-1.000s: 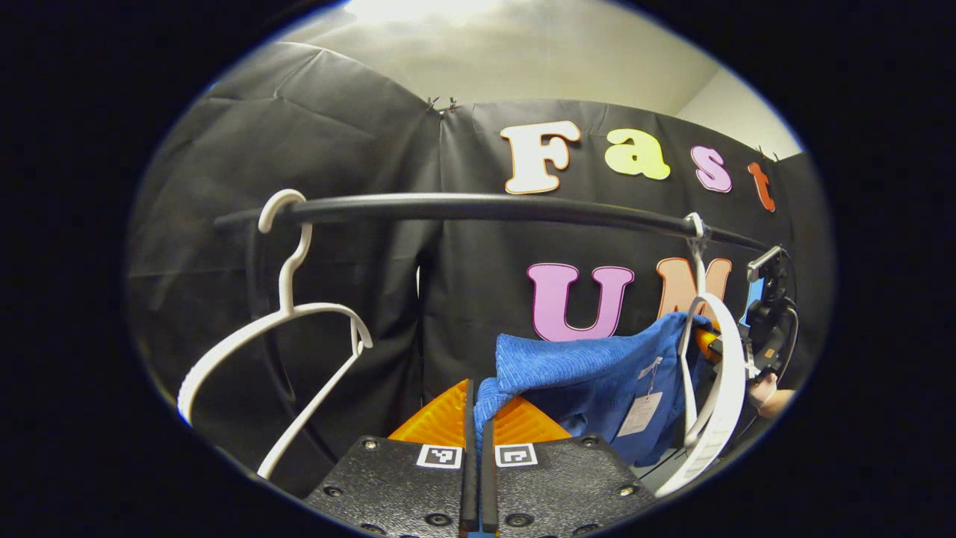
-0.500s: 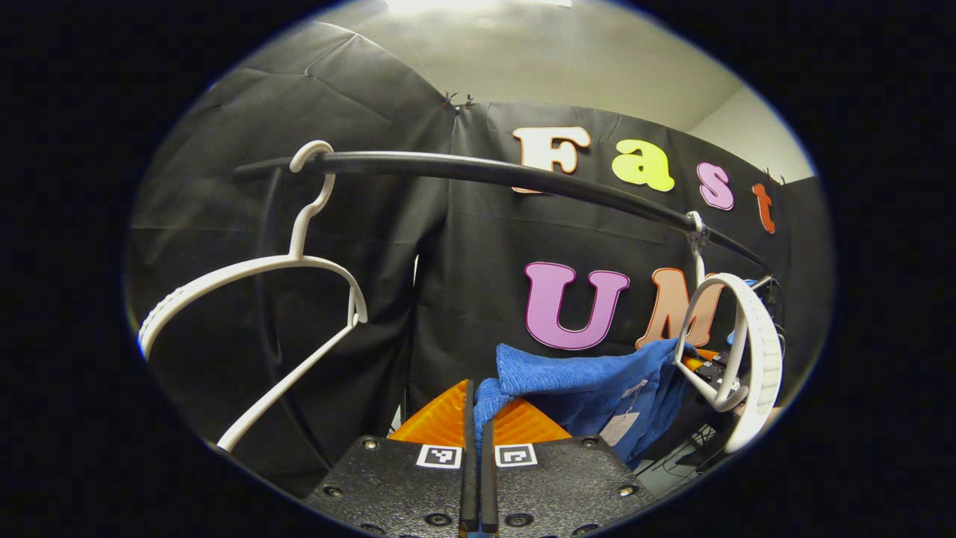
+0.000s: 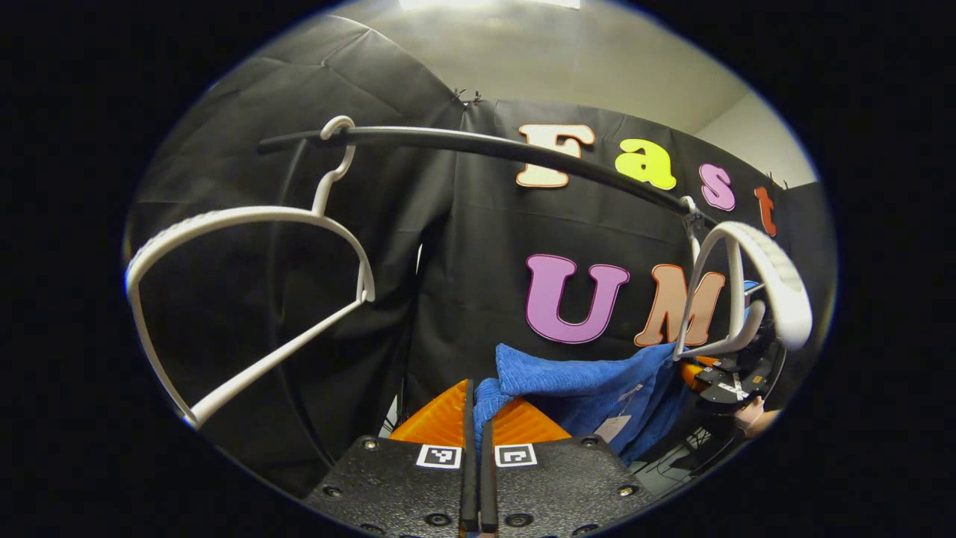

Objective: Grasp the clothes on the hanger with both hands and then place them into the laundry hamper below.

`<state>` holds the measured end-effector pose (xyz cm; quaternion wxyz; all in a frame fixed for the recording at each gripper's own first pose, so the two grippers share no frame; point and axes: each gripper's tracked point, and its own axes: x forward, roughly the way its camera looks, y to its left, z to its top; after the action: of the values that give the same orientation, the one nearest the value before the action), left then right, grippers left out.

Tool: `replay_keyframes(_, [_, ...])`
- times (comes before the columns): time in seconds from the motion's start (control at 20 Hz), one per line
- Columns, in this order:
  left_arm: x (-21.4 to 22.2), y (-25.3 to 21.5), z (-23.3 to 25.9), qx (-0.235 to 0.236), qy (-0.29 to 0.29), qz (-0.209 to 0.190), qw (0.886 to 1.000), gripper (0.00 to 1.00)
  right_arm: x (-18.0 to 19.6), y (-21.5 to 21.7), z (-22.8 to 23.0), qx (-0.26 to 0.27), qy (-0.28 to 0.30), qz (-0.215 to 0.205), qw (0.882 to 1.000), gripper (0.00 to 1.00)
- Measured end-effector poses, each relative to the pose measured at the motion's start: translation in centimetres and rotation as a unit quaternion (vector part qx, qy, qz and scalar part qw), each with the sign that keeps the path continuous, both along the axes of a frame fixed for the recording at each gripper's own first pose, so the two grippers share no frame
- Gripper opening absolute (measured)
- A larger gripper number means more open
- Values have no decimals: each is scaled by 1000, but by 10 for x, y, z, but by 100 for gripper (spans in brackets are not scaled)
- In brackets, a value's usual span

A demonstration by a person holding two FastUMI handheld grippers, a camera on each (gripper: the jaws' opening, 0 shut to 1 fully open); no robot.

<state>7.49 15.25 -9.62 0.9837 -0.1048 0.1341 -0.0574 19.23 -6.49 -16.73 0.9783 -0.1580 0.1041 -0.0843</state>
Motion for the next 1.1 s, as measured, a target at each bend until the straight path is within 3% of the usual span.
replay_keyframes(0.55, [-51, -32, -55, 20, 32, -25, 999, 2, -62, -22, -74, 36, 80, -36, 996, 8])
replay_keyframes(0.85, [-83, -50, -78, 38, 60, -38, 997, 2, -94, -24, -92, 38, 108, -40, 993, 8])
replay_keyframes(1.1, [-94, -87, -87, 56, 63, -79, 993, 2, -116, -12, -92, 41, 120, -26, 992, 8])
